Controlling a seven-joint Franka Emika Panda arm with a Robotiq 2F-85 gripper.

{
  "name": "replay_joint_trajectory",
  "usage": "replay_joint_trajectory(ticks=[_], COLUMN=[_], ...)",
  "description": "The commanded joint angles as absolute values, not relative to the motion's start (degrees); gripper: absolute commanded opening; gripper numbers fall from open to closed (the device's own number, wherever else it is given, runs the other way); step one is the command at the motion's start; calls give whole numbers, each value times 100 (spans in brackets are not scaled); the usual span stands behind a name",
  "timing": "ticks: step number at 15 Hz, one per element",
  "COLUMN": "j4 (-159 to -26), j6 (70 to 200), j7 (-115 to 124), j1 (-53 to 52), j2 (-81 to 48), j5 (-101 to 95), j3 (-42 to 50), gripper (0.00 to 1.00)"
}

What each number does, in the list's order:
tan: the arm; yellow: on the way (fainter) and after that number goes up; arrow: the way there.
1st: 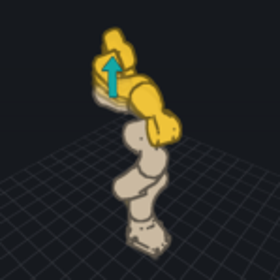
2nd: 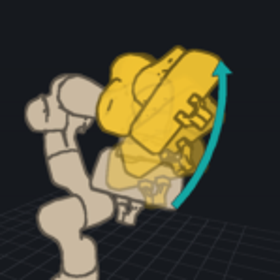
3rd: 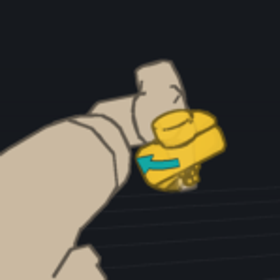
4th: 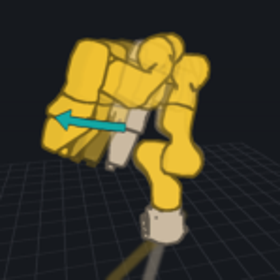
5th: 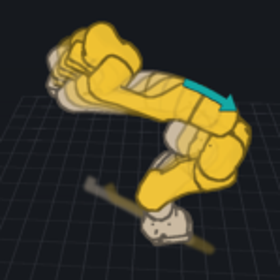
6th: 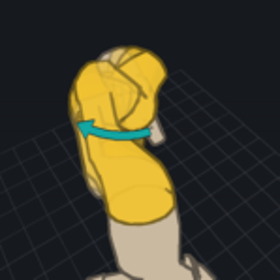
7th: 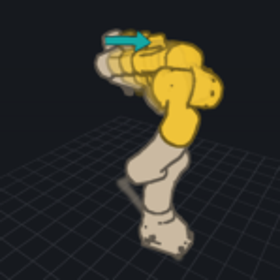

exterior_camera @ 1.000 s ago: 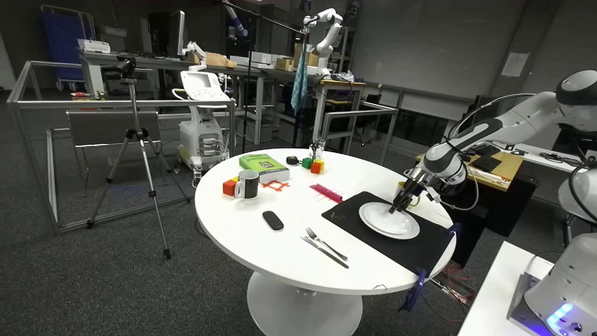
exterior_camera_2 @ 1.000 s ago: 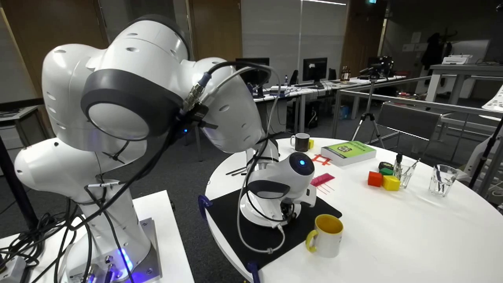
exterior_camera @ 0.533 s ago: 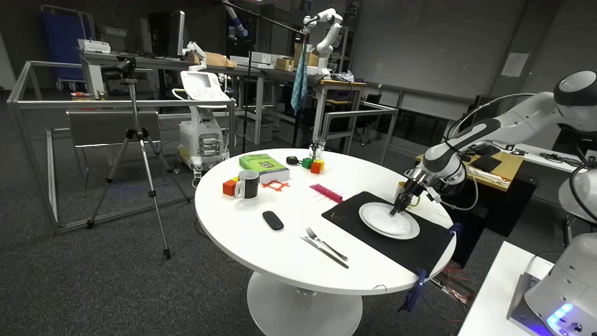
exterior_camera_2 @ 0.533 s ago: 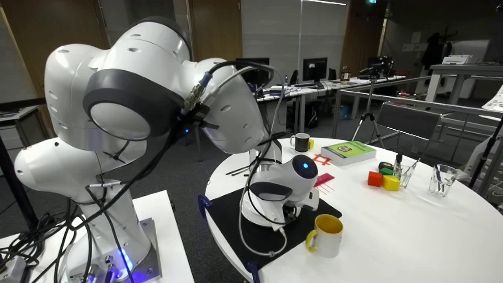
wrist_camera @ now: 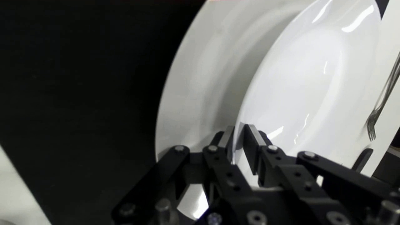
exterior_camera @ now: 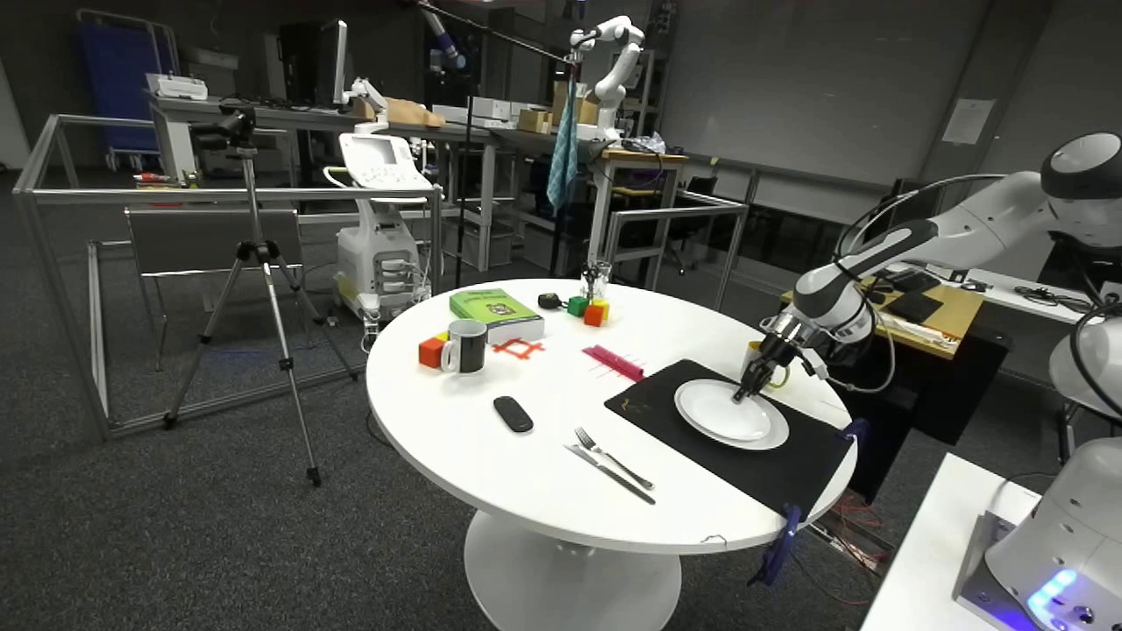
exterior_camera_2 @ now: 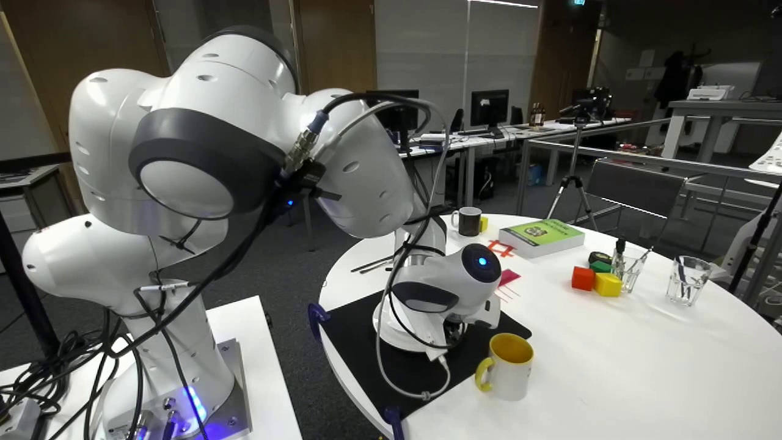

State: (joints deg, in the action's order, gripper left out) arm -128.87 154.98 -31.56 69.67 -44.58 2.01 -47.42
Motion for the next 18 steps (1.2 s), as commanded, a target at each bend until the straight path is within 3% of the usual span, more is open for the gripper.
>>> replay_joint_trajectory(ticks=[1, 18], j4=[-12801, -12930], j6=[15346, 15092], j7=[-3621, -4661], j1=[7119, 8216], j2=[-4534, -4644], j5=[533, 1399], j3=[-4881, -5728], gripper=[4, 4])
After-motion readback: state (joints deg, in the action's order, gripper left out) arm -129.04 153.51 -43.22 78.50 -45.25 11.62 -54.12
